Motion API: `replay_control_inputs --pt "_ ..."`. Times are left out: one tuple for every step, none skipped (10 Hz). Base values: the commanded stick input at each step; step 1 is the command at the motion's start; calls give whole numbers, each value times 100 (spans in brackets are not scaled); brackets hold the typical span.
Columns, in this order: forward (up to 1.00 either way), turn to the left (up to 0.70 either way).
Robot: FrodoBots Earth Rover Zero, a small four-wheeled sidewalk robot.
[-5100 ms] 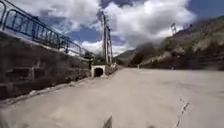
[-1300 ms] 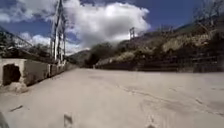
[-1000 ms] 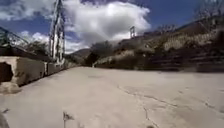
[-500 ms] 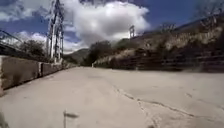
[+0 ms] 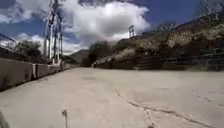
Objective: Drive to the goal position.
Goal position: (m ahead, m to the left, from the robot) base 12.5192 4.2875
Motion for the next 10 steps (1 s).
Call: replay_control_inputs --pt "70 0" --pt "70 0" --pt "70 27" --pt "70 27" --pt "70 17" --pt "70 4" --pt "70 0" --pt "70 0" --pt "70 13" --pt "70 26"
